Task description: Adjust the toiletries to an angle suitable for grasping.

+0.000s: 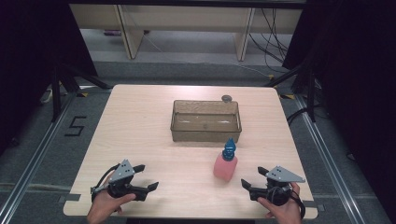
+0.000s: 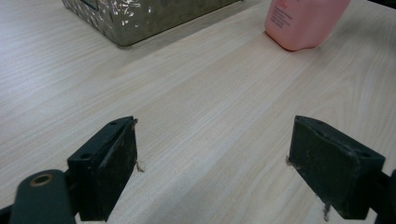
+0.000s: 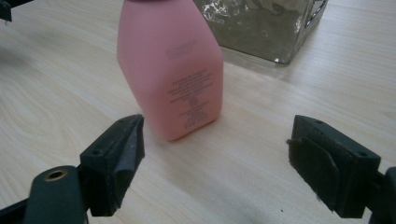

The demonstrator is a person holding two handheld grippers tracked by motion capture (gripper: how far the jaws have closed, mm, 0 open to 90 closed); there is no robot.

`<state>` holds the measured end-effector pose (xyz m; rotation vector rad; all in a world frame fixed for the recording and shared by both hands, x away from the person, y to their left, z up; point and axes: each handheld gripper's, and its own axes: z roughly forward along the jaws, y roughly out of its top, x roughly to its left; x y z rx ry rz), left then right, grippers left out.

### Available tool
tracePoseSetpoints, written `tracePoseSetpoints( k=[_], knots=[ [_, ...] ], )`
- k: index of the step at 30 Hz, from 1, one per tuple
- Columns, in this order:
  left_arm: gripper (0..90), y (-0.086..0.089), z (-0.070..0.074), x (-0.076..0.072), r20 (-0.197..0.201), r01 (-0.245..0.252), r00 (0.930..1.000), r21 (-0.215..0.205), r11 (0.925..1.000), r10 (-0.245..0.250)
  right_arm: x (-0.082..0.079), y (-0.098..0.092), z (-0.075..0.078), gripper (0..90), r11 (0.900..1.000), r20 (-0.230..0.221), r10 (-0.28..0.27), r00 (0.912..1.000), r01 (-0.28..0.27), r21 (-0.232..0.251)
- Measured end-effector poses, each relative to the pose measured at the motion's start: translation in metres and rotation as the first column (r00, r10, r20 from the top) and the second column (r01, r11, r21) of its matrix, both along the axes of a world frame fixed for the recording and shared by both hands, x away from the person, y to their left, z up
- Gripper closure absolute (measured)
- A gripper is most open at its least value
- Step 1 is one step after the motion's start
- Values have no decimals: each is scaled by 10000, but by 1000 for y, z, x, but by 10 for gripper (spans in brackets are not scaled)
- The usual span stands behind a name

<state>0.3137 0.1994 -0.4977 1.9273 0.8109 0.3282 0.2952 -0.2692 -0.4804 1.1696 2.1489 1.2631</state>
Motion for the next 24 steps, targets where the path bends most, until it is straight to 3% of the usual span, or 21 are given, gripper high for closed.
tracePoseSetpoints(
  k=[7, 10, 12, 14, 15, 16, 18, 19, 20, 24],
  knots=[
    [149, 0, 1, 0, -18, -41, 10000, 118, 9999, 41, 0, -2, 2, 199, 9999, 235, -19, 9997, 22, -134],
    [149, 1, 0, 0, -11, -4, 10000, 63, 10000, 4, -1, -1, 4, 213, 10000, 232, -11, 9997, 9, 90],
    [149, 0, 0, 1, -32, -45, 10000, 42, 10000, 45, 0, -3, 4, 216, 10000, 541, -42, 9985, 40, 46],
    [149, 0, 0, 0, -45, -39, 10000, 71, 10000, 39, 0, -3, 6, 220, 9998, 419, -16, 9991, 8, 189],
    [149, 0, 0, 0, -55, -58, 10000, 70, 10000, 58, -3, 0, 7, 227, 9986, 199, -140, 9997, 130, 508],
    [149, 0, 0, 0, -58, -53, 10000, 73, 10000, 53, -1, -1, 8, 231, 9996, 567, 71, 9984, -85, 254],
    [149, 0, -1, 0, -57, -38, 10000, 93, 9999, 39, -1, 0, 9, 243, 9996, 747, 86, 9972, -106, 263],
    [150, 0, -1, 0, -57, -38, 10000, 93, 9999, 39, -3, 3, 10, 246, 9983, 508, -19, 9987, -10, 582],
    [149, 0, -1, 1, -69, -73, 9999, 71, 9999, 74, -3, 1, 13, 248, 9998, 725, 88, 9973, -102, 196],
    [149, 0, 0, 0, -67, -60, 10000, 59, 10000, 60, -4, 5, 16, 252, 9994, 807, 104, 9967, -131, 331]
  ],
)
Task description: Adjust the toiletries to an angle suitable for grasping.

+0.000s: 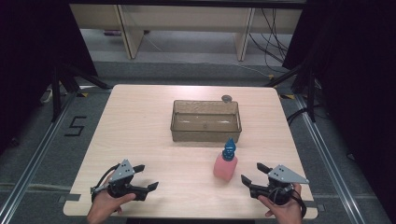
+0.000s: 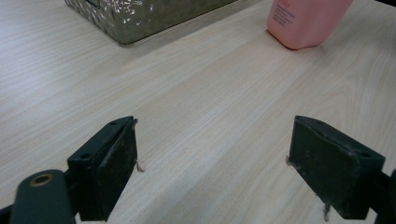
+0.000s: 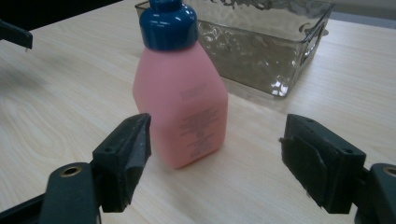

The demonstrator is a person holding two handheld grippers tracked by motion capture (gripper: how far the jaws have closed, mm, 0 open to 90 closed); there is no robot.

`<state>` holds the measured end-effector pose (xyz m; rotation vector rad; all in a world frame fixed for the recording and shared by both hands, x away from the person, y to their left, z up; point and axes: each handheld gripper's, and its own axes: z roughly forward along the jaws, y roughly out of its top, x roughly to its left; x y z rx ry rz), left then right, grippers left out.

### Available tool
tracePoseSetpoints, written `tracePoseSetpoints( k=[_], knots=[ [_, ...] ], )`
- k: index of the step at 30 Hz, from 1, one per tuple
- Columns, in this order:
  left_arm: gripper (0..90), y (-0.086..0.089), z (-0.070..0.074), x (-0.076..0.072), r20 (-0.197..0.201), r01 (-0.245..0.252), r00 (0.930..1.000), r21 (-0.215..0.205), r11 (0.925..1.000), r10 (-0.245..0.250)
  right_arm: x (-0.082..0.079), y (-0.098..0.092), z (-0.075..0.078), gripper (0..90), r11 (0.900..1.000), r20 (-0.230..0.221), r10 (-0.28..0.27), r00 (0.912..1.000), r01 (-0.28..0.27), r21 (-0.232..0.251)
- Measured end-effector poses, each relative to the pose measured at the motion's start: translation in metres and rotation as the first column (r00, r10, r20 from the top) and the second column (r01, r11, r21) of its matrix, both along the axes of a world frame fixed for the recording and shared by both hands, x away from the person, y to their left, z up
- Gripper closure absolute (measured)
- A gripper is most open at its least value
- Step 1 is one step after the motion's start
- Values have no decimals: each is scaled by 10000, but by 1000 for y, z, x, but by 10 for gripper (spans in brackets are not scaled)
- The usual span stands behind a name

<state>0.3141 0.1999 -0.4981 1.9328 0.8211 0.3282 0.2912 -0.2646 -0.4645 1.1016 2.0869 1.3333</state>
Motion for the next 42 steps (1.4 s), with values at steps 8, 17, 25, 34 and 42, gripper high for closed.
tracePoseSetpoints(
  k=[8, 17, 25, 34, 42],
  knots=[
    [149, -1, -1, 0, -19, -3, 10000, -16, 10000, 3, -4, 7, 7, 260, 10000, 276, 35, 9996, -34, -36],
    [150, -1, -2, 1, -105, 22, 9999, 90, 10000, -21, 0, 16, 14, 261, 9993, 577, 305, 9979, -316, 181],
    [150, 0, -1, 1, -126, -87, 9999, 71, 9999, 87, 4, 22, 19, 261, 9994, 452, 264, 9986, -274, 215],
    [150, 0, -1, 0, -144, -127, 9998, 59, 9999, 128, 12, 28, 20, 259, 9990, 725, 437, 9964, -440, 19],
    [150, 1, 0, 0, -152, -154, 9998, 100, 9998, 155, 17, 33, 22, 252, 9987, 711, 499, 9962, -494, -83]
  ],
)
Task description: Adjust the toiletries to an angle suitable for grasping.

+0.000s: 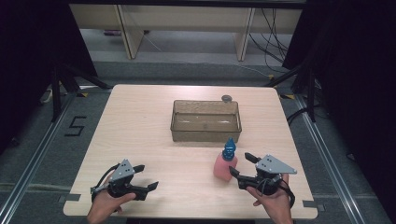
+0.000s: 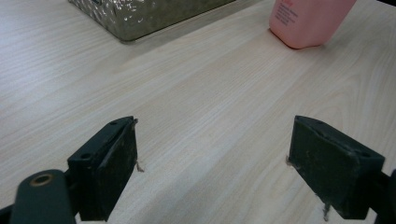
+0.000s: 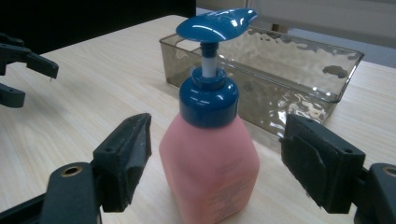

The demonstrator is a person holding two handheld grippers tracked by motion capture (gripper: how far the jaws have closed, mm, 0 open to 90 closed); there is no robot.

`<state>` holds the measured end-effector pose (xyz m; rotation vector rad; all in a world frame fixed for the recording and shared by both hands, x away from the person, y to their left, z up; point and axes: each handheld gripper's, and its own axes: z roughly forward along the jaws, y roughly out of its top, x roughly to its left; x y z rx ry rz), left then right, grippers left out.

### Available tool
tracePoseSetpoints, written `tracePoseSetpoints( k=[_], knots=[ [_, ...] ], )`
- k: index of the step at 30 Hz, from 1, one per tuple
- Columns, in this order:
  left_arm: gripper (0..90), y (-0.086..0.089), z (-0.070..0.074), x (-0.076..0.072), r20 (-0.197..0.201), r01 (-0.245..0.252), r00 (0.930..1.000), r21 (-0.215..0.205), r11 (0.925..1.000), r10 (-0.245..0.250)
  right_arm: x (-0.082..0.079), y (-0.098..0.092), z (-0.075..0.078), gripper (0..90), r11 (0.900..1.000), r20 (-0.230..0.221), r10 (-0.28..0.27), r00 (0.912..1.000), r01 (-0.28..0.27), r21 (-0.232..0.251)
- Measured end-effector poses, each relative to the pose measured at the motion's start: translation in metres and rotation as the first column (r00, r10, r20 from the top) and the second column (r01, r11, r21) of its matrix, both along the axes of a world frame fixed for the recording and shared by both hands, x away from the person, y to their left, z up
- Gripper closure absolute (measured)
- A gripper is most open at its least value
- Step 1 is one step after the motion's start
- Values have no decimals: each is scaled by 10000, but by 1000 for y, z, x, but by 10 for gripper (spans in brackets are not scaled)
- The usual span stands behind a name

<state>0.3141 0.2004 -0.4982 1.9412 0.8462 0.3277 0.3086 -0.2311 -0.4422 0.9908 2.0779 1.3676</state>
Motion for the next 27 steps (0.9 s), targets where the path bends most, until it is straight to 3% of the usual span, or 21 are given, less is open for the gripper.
tracePoseSetpoints(
  k=[3, 4, 7, 8, 9, 13, 17, 19, 23, 27],
  knots=[
    [150, 1, -1, 1, 31, 49, 10000, -46, 10000, -49, 4, 2, 0, 252, 9997, 11, -59, 10000, 59, 220],
    [150, 0, -1, 0, -1, 25, 10000, -40, 10000, -25, 7, 1, 1, 252, 9991, -126, 159, 9998, -154, 397],
    [150, 0, -1, 0, -6, 25, 10000, -48, 10000, -25, 7, 2, 2, 252, 9996, -95, -71, 9999, 73, 258],
    [150, 1, -1, 1, 21, 74, 10000, -39, 10000, -73, 8, 4, 2, 253, 9994, -279, -64, 9996, 74, 328],
    [150, 1, -1, 1, 12, 42, 10000, -55, 10000, -41, 11, 3, 2, 252, 9997, 0, 94, 10000, -94, 204],
    [150, 1, -1, 2, 40, 98, 9999, -20, 9999, -98, 13, 7, 1, 253, 9994, -27, -32, 10000, 33, 346],
    [150, 1, -1, 2, 22, 82, 10000, -1, 10000, -82, 19, 8, 1, 256, 9997, 80, 206, 9998, -206, 91],
    [150, 1, -1, 1, -30, 7, 10000, -60, 10000, -7, 20, 10, 1, 260, 9995, -83, 225, 9997, -223, 245],
    [150, 1, -1, 1, 8, 53, 10000, -50, 10000, -53, 25, 12, -1, 276, 9997, -44, 221, 9997, -220, 46],
    [150, 1, -1, 1, 18, 33, 10000, -50, 10000, -33, 28, 14, -2, 303, 9993, 7, 329, 9995, -329, 175]
  ],
)
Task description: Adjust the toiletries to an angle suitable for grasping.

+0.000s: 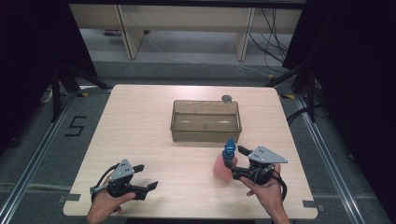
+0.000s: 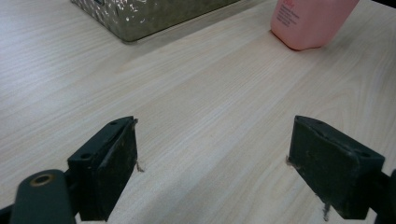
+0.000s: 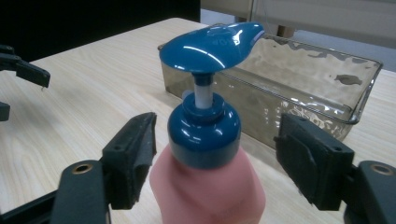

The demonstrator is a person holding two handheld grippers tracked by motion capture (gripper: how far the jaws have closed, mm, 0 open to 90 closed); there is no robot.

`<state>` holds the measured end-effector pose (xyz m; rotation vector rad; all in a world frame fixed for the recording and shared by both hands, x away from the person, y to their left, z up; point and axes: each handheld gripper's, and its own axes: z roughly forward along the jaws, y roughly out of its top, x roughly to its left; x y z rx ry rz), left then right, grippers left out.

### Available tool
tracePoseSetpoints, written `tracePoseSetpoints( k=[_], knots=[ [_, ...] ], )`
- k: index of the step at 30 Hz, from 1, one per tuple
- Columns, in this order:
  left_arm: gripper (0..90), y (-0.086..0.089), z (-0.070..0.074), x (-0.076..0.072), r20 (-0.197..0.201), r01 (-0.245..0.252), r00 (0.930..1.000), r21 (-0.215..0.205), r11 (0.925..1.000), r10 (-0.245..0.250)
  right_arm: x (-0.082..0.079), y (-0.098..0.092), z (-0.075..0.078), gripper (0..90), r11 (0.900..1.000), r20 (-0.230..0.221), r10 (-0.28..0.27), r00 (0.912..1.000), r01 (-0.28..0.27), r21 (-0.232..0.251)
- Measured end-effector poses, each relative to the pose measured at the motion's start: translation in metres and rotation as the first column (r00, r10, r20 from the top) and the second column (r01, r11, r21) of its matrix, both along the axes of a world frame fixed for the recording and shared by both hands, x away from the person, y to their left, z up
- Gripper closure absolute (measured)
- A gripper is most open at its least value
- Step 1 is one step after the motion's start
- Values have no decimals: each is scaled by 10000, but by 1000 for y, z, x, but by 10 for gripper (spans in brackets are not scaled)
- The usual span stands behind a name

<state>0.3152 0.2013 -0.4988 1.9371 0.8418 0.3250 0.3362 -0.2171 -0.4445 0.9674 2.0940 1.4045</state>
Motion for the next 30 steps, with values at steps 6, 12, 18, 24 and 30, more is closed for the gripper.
tracePoseSetpoints(
  k=[6, 12, 18, 24, 30],
  knots=[
    [150, 1, 0, 1, 21, -23, 10000, 60, 10000, 23, 6, 3, -2, 354, 9994, 14, 276, 9996, -276, 193],
    [150, -1, -1, 1, -13, 39, 10000, -51, 10000, -39, 8, 7, -3, 362, 9997, 81, 164, 9998, -165, 202],
    [150, -1, 0, 1, 6, 25, 10000, -27, 10000, -25, 12, 8, -5, 375, 9995, 100, 324, 9994, -324, -15],
    [150, -2, 0, 2, -30, 112, 9999, 0, 9999, -112, 13, 10, -6, 404, 9991, 10, 415, 9991, -415, 110],
    [150, -4, 1, 2, -63, 137, 9999, -14, 9999, -137, 14, 8, -7, 427, 9987, 143, 502, 9986, -502, -12]
  ],
)
